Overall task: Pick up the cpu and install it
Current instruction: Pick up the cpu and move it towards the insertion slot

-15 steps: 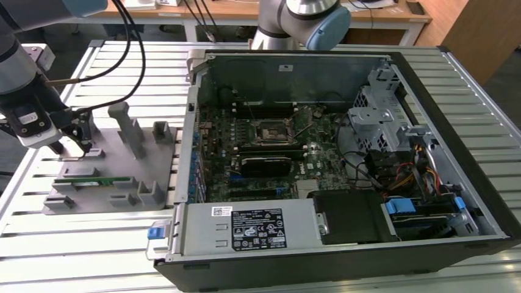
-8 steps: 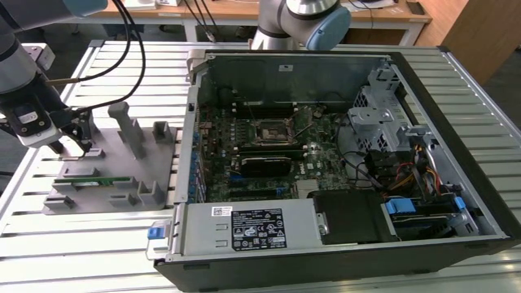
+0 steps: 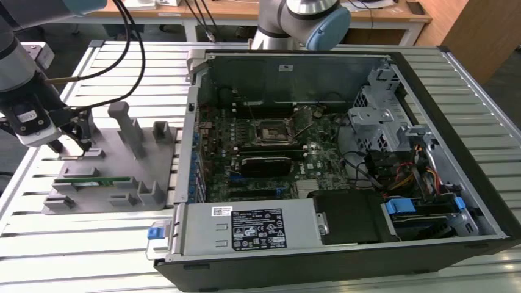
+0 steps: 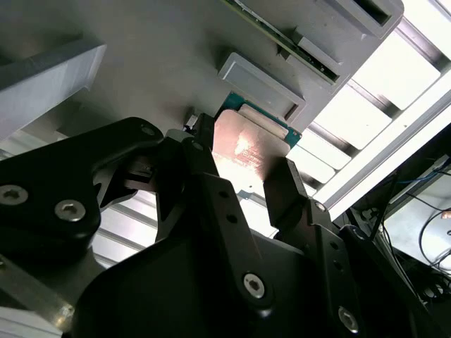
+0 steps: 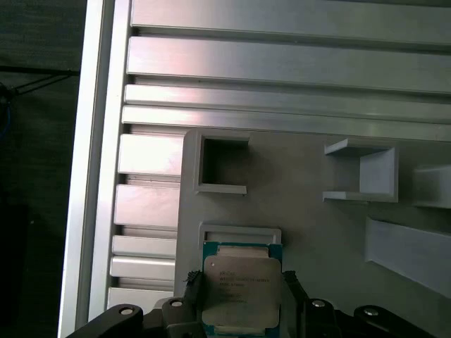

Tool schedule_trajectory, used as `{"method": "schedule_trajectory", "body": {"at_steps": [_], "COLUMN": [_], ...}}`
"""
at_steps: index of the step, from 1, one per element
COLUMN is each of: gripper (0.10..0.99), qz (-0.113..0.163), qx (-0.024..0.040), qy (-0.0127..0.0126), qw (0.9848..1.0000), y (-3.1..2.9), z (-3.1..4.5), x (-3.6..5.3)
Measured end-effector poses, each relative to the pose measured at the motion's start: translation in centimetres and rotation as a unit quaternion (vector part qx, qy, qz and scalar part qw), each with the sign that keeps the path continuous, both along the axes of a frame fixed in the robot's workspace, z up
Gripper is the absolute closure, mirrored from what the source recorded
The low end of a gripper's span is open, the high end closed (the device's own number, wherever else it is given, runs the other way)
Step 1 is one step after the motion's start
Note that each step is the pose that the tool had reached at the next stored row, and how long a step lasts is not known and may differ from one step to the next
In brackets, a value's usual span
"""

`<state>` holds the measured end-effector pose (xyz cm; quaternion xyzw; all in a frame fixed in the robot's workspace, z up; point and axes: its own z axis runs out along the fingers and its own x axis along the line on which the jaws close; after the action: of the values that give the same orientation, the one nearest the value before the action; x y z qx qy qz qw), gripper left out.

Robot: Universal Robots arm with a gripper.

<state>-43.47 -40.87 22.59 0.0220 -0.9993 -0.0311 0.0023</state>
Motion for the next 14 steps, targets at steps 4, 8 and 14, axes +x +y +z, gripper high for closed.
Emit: {"method": "schedule_trajectory", "body": {"at_steps": [4, 8, 14], "gripper": [0.557, 0.557, 0.557], "qz": [0.0, 0.0, 0.0], "qx": [-0.0001, 0.0, 0.0], "qy": [0.0001, 0.0001, 0.0001], "qw": [1.0, 1.0, 1.0], "y": [0.0, 0.01, 0.05], "z": [0.09, 0.28, 0.6], "x": [0.0, 0.0, 0.0]}}
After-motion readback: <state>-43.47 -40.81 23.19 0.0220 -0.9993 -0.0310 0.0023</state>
